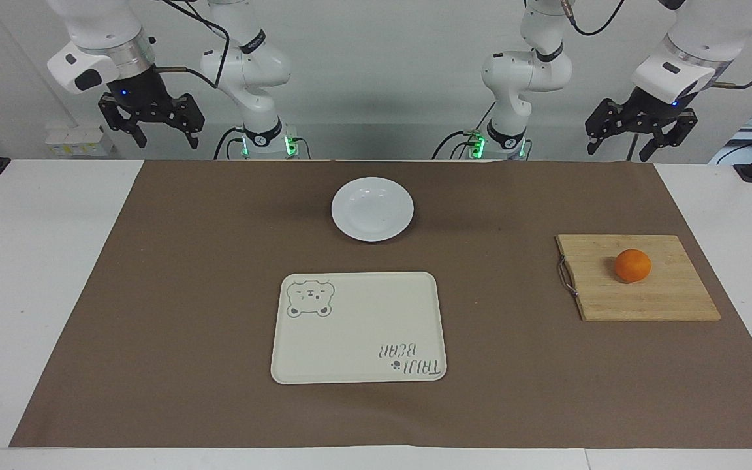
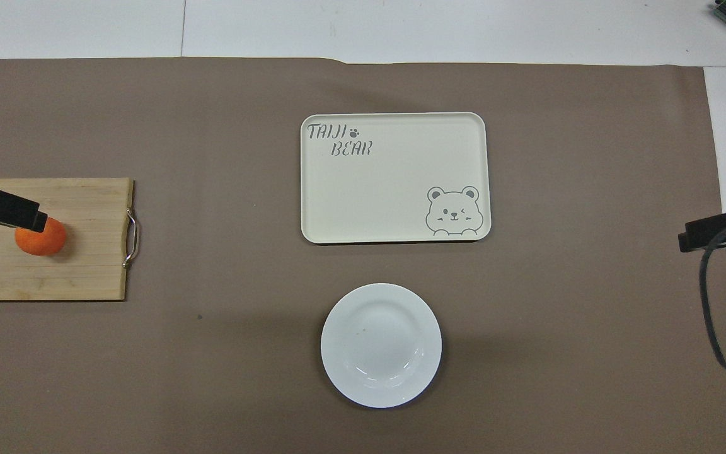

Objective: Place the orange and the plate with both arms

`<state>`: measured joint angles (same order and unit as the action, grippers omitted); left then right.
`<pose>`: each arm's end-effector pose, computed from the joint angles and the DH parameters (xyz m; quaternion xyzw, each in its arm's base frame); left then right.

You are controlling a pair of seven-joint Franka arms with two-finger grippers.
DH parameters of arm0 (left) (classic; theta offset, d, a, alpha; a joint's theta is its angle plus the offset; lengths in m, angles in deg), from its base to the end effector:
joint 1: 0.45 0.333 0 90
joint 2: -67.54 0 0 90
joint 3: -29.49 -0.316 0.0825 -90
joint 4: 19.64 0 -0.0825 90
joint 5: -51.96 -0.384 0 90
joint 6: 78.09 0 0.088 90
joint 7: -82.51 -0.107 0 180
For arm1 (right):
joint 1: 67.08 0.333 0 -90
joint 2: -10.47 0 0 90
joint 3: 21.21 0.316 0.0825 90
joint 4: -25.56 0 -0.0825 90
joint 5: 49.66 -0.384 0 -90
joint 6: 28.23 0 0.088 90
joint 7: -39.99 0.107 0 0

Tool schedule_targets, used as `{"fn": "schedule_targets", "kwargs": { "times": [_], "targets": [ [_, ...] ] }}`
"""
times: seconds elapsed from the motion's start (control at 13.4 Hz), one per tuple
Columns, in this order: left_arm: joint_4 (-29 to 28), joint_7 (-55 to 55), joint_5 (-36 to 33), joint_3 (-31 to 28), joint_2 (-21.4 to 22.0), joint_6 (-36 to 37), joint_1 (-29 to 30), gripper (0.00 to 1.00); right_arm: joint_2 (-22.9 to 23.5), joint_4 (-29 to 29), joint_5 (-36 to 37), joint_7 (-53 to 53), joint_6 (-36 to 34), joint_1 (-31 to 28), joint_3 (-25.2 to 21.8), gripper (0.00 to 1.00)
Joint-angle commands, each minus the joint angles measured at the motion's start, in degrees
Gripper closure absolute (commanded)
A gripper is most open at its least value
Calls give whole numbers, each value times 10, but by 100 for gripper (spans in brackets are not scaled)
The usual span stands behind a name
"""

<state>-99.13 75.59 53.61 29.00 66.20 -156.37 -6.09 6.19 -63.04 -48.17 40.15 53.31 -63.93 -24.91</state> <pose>0.5365 -0.0520 0.6789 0.9938 -0.1077 -0.0220 0.0144 0.5153 -0.0095 0.6632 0.9996 -0.0076 -0.0244 0.0104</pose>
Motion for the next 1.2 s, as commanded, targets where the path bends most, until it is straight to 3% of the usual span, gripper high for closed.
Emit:
{"fn": "schedule_targets", "kwargs": {
  "times": [0.0, 1.12],
  "targets": [
    [-9, -10, -3, 0, 10, 5, 0, 0, -10, -9, 2, -13, 0, -6, 2, 0],
    [-27, -12, 2, -1, 19, -20, 3, 0, -10, -8, 2, -13, 0, -6, 2, 0]
  ]
}}
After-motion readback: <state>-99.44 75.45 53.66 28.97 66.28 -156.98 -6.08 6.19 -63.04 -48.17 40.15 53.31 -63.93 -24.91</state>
